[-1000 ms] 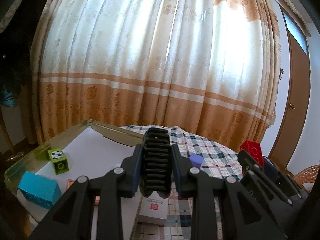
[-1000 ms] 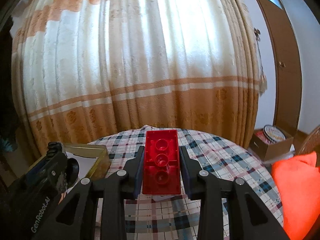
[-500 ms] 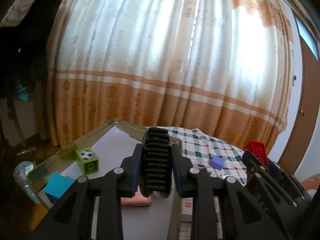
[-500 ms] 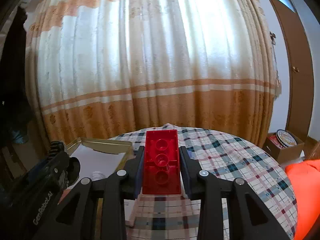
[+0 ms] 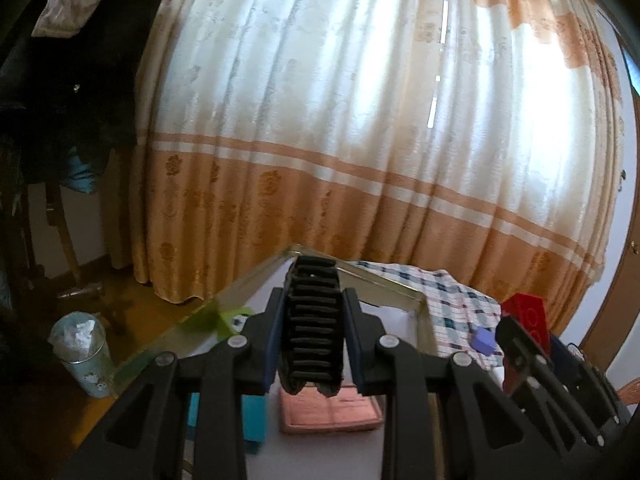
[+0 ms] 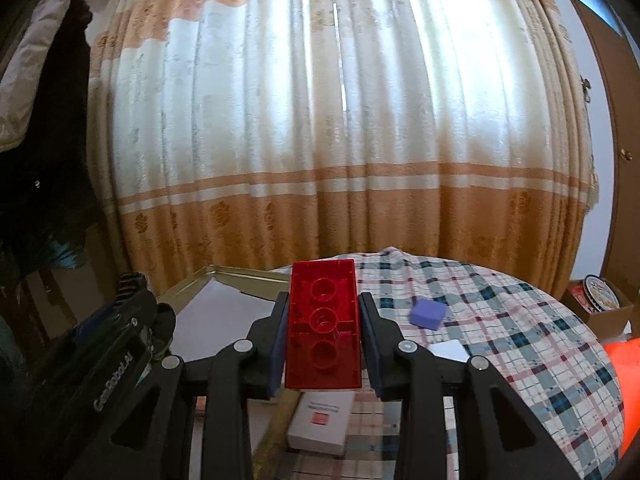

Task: Organize rigid objects
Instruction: 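Carry the black object and red brick over the tin box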

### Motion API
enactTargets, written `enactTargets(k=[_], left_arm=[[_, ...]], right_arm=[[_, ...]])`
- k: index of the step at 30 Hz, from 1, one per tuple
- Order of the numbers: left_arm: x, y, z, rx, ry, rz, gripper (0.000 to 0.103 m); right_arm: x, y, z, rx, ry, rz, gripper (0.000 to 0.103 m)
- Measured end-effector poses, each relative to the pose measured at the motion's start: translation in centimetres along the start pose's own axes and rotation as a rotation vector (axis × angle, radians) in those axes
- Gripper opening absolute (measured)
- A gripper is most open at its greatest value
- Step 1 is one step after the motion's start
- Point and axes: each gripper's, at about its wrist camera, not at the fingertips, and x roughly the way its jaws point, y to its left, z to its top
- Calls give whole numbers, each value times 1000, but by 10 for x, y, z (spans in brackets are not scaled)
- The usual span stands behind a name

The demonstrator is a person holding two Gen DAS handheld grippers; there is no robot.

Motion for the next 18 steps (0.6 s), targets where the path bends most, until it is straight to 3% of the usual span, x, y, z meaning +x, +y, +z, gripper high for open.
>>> enactTargets(k=[8, 18], left_arm=[[11, 9, -1, -57, 51, 24, 27], [18, 19, -3, -107, 98, 62, 27]], right_arm=[[5, 17, -2, -52, 20, 47, 36], [22, 20, -3, -72, 109, 134, 36]])
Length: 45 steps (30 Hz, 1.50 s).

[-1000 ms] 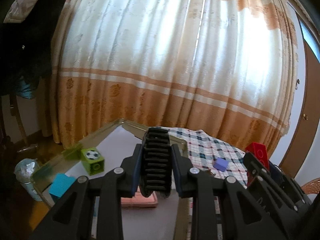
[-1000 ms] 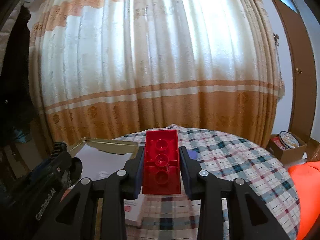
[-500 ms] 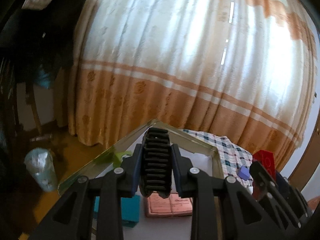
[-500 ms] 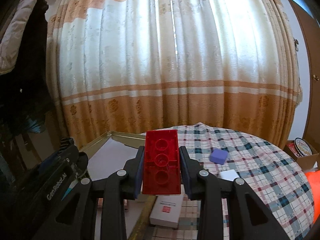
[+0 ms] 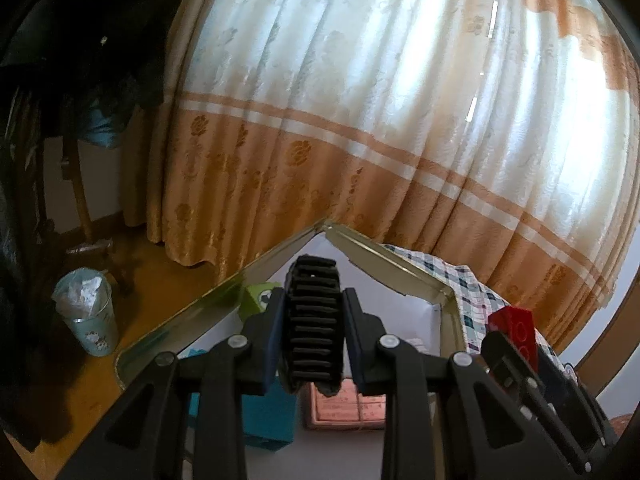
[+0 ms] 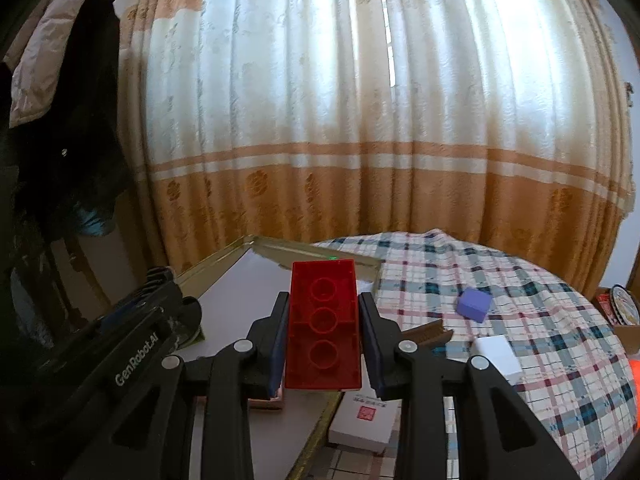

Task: Organize rigid objects
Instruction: 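Carry the black object and red brick over the tin box, then lower both items into the box and open both grippers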

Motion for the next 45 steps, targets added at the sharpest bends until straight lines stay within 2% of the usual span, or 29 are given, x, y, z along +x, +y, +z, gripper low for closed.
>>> enactTargets(k=[6, 11, 39, 42, 43, 45], left_arm=[[5, 7, -1, -41, 30, 23, 27], [8, 7, -1, -47, 41, 28, 27], [8, 11, -4, -66, 44, 47, 28], [6, 14, -5, -79, 40, 48, 34], [6, 14, -4, -77, 39, 53, 42], [6, 10, -4, -62, 33, 58, 48]], right_arm=[[8, 3, -1, -21, 40, 68, 36], [10, 3, -1, -21, 58, 93, 36], [19, 3, 0, -21, 105, 132, 37], [15, 5, 0, -29, 86, 127, 41], [13, 5, 0, -29, 77, 124, 42], [8, 2, 0, -15, 52, 111, 43]])
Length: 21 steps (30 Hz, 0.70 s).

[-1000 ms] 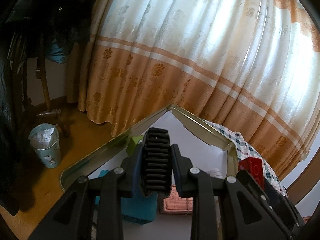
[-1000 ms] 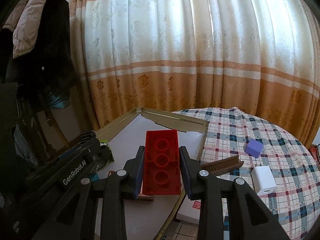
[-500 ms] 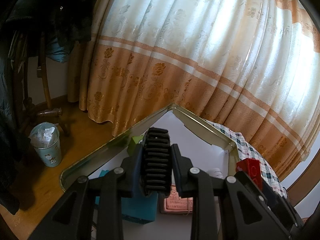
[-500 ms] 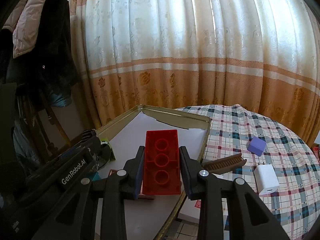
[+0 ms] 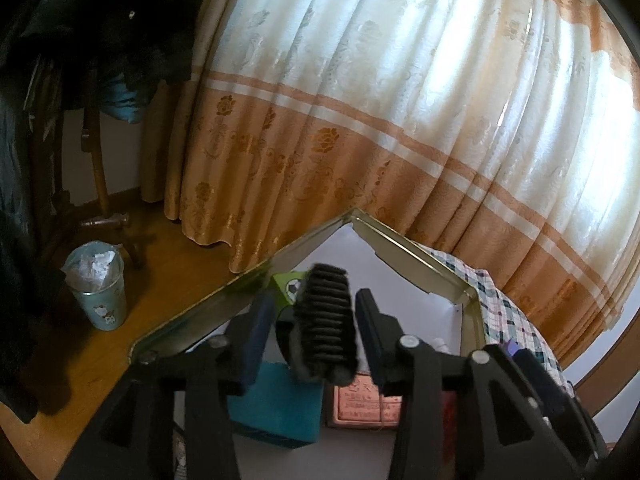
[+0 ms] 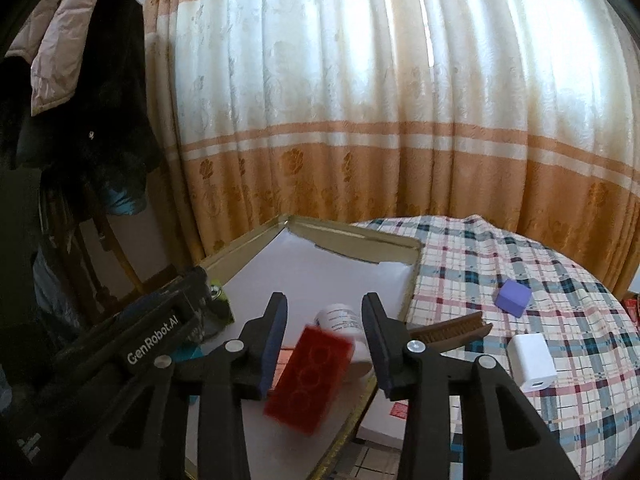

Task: Organize rigid objects
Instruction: 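Lower both items into the box and open both grippers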

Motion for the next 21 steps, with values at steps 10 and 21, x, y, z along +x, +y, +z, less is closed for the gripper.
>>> enactTargets(k=[10, 21], left_arm=[[-16, -1, -1, 0, -86, 60, 102], [-16, -11, -2, 46, -83, 85, 102]], right_arm=[[-29, -23, -2, 134, -141, -148, 79], [-34, -25, -3, 147, -159, -225, 80]])
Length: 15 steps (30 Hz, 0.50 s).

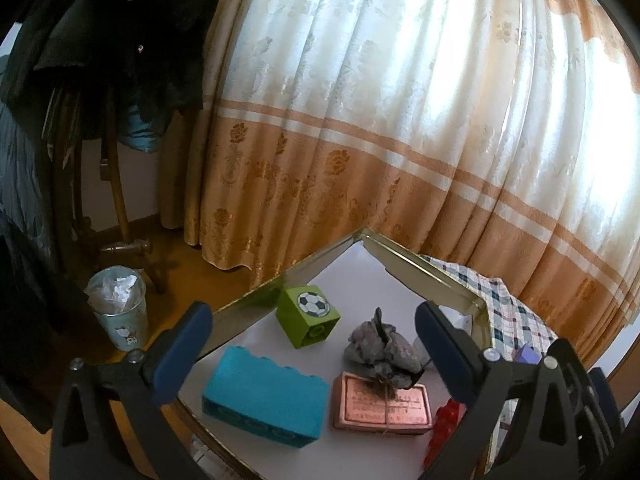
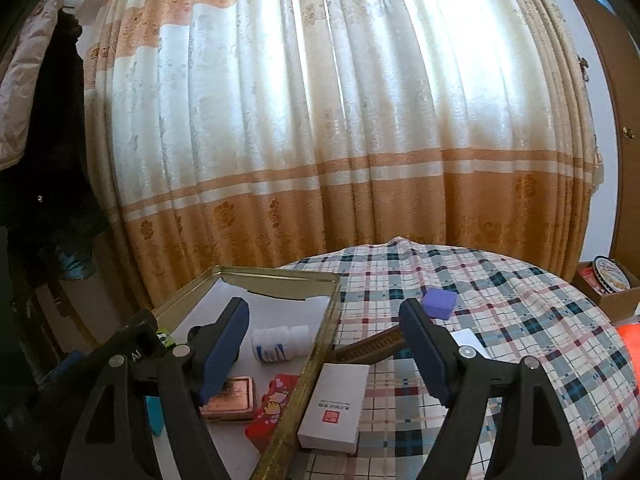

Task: Organize rigid objects
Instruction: 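Lower both items into the box and open both grippers, then move the right gripper to the white charger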

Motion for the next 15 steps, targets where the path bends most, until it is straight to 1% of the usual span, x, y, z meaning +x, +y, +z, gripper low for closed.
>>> enactTargets(k=[2, 5, 15], left_arm=[[0, -2, 0, 9, 3, 6, 102], [0, -2, 0, 12, 8, 5, 102], [-3, -7, -2, 34, 9, -5, 102]], right_arm=[[-2, -1, 0, 2, -6, -15, 82], [-3, -3, 0, 13, -14, -49, 92], [-12, -8, -2, 28, -42, -98, 93]])
